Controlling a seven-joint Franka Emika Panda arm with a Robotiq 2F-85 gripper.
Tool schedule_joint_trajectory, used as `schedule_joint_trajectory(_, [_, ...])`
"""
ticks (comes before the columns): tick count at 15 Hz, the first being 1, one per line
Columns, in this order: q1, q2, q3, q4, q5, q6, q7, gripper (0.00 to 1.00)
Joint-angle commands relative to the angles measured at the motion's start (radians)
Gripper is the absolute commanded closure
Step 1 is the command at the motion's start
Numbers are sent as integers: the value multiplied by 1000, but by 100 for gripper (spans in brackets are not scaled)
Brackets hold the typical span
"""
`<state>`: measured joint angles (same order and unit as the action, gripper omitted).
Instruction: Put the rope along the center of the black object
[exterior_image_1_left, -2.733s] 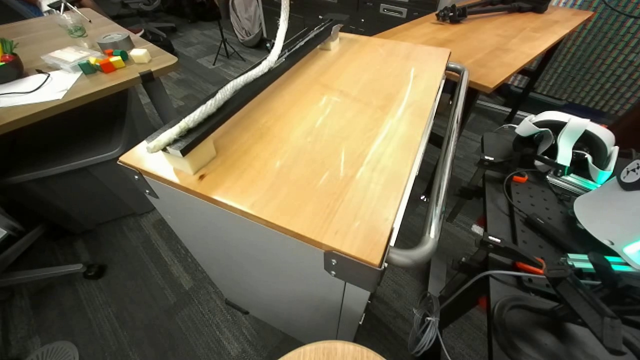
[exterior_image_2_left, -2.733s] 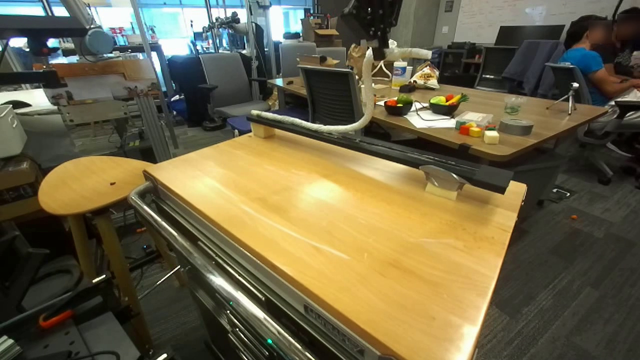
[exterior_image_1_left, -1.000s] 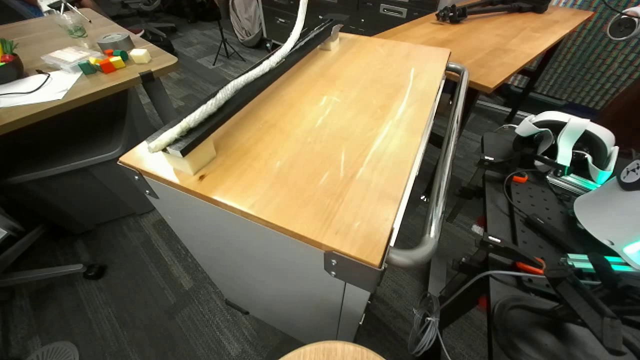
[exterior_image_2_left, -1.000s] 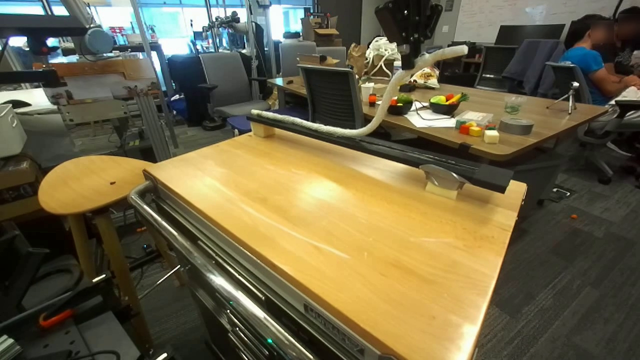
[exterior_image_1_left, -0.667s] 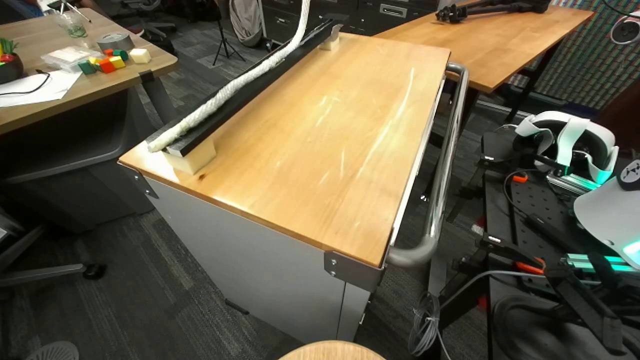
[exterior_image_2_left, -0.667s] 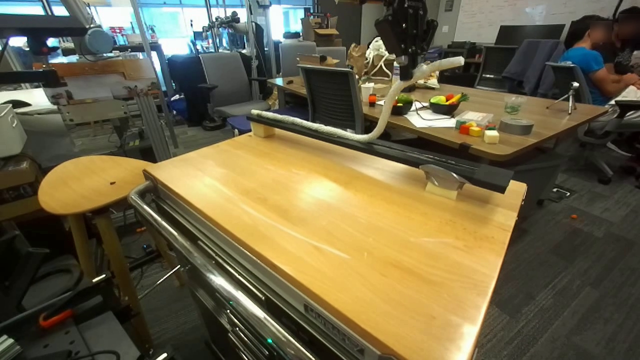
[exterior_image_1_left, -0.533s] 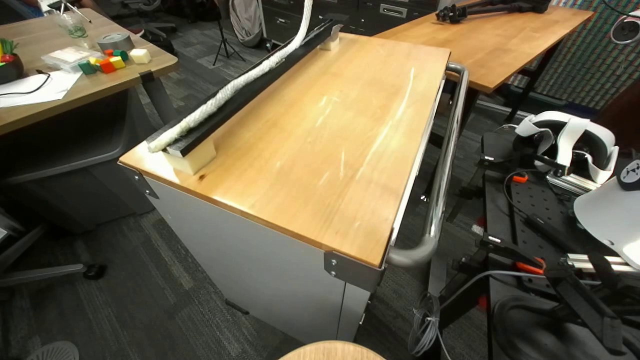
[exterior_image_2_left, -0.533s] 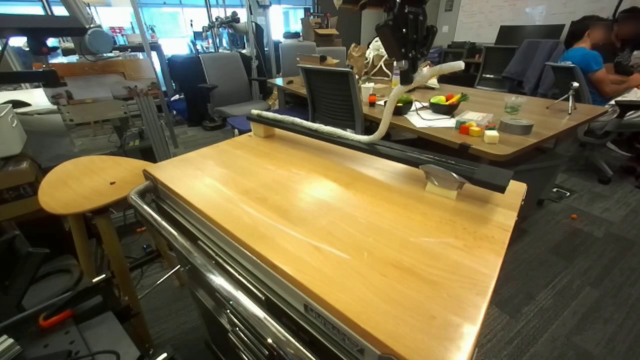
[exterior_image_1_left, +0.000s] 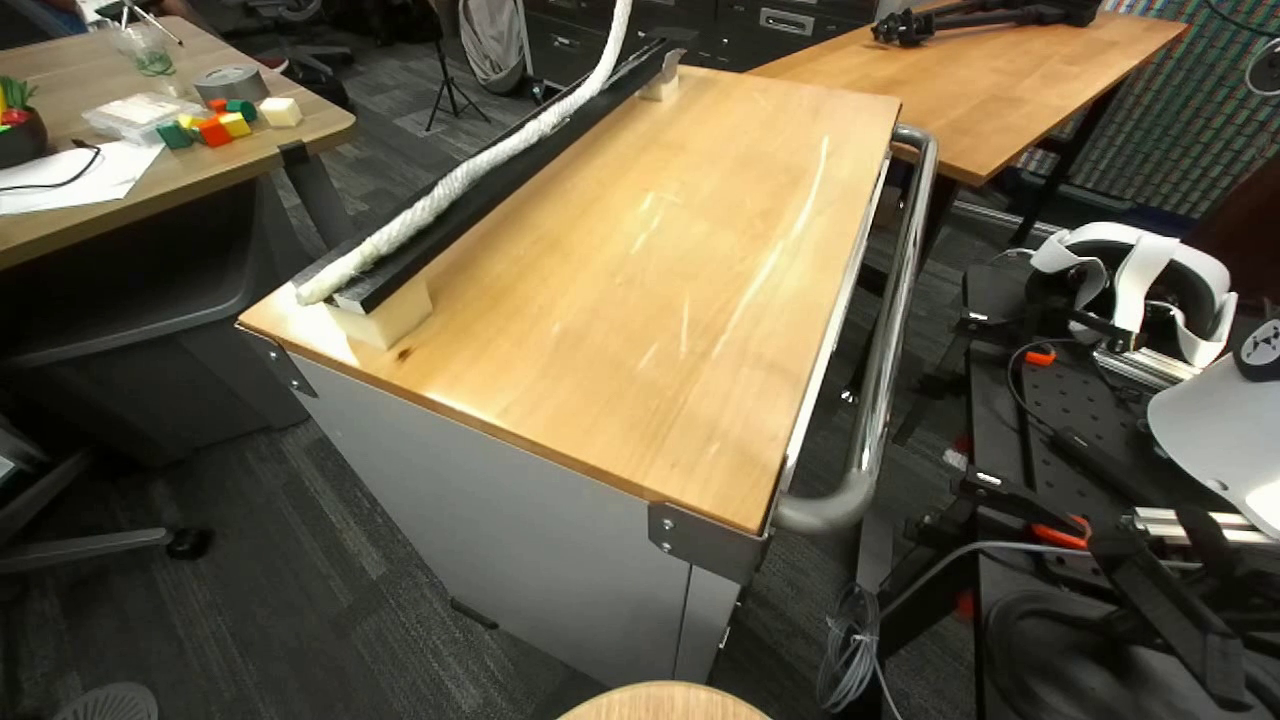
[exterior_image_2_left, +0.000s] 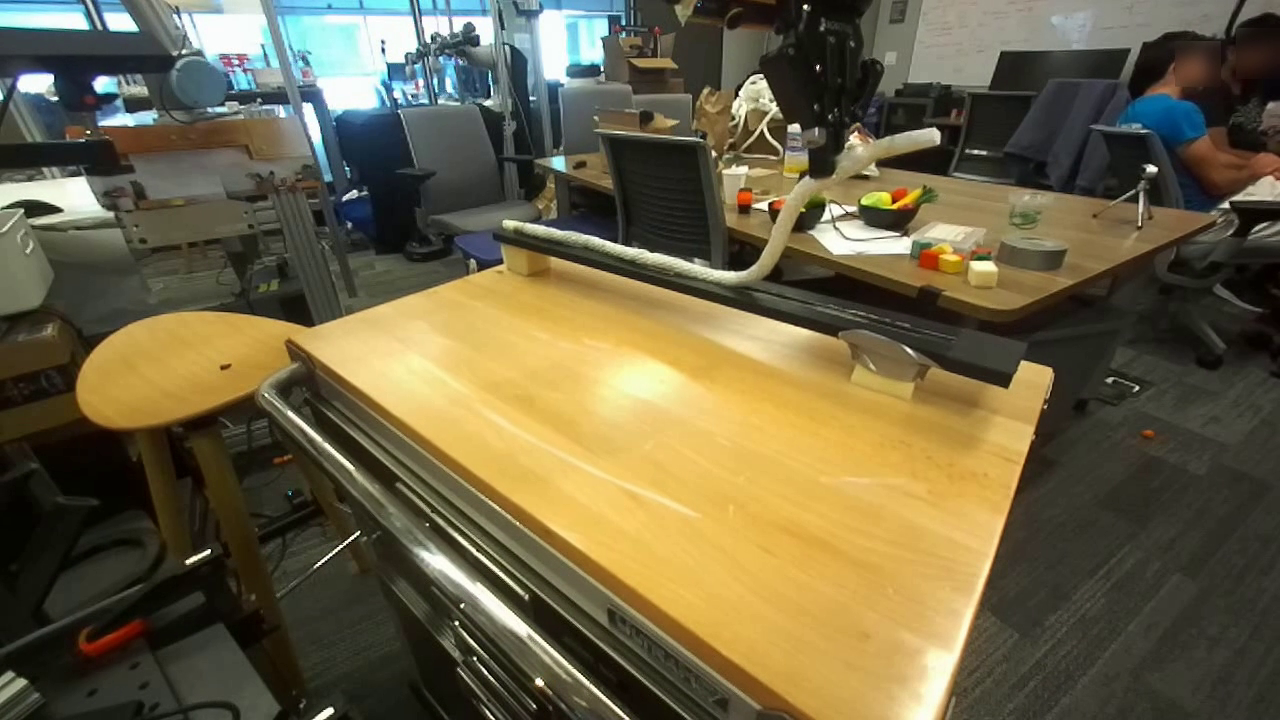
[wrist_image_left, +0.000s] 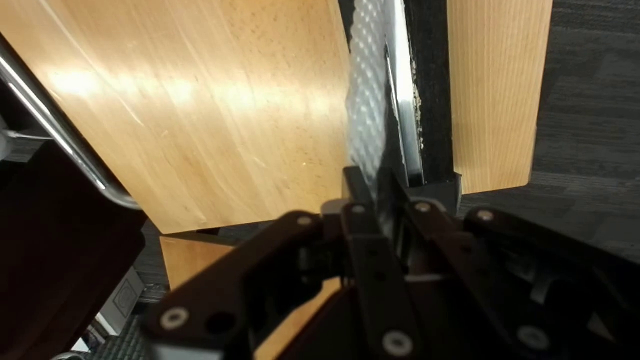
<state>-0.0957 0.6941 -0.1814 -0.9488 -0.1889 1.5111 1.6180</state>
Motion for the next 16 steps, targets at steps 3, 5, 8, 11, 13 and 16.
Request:
schedule_joint_trajectory(3, [-13, 44, 0, 37, -1, -9, -10, 98])
schedule_joint_trajectory(5, [-12, 56, 1, 38, -2, 1, -7, 98])
schedule_joint_trajectory(8, [-11, 69, 4, 42, 1, 9, -7, 98])
schedule_joint_trajectory(11, [-11, 79, 4, 46, 0, 7, -9, 98])
schedule_joint_trajectory(13, [-12, 86, 5, 48, 0, 8, -10, 98])
schedule_joint_trajectory(16, [-13, 96, 5, 52, 1, 10, -10, 98])
